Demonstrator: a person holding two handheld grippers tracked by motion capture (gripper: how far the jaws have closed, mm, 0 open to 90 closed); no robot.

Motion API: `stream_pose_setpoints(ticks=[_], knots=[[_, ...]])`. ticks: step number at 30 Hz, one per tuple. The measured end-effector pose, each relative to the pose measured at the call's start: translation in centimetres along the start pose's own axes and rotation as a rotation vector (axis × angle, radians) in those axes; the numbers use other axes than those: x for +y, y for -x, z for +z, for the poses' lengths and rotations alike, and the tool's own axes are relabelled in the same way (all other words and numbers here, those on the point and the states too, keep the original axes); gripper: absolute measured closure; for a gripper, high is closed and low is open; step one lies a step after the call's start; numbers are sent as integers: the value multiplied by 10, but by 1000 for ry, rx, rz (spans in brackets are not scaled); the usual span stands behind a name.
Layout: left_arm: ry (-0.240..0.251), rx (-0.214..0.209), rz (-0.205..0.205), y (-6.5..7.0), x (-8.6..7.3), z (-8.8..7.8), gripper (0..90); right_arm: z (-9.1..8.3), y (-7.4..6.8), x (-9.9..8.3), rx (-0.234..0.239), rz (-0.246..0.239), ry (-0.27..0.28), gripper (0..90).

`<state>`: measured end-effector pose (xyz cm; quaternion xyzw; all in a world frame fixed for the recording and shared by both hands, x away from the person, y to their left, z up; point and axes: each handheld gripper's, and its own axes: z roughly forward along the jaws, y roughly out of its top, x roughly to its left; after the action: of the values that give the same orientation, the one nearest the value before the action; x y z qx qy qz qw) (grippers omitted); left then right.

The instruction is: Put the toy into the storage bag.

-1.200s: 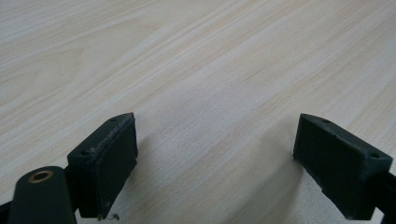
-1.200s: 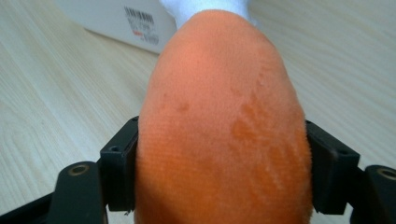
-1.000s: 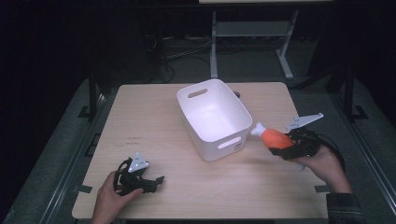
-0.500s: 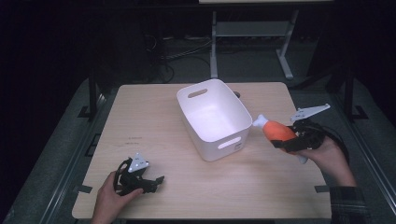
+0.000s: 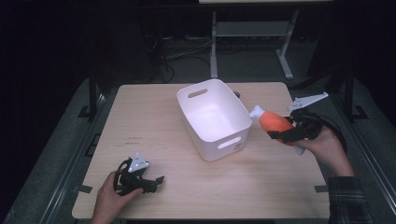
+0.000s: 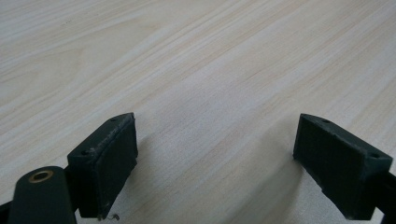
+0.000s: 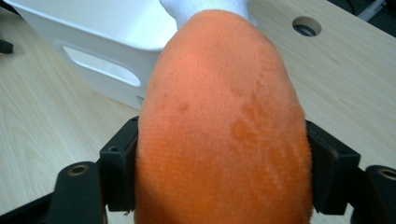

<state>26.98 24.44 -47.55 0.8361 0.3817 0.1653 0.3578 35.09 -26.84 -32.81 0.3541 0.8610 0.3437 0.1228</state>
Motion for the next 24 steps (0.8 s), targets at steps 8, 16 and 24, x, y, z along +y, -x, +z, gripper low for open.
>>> stream_pose_setpoints(ticks=[8, 16, 24], knots=[[-1, 0, 1, 0, 0, 0, 127, 8, -3, 21, 12, -24, 2, 262], [-2, -1, 3, 0, 0, 0, 128, 17, -9, 39, 28, -32, 4, 261], [-2, 0, 3, 0, 0, 0, 128, 29, -19, 65, 37, -55, -3, 261]])
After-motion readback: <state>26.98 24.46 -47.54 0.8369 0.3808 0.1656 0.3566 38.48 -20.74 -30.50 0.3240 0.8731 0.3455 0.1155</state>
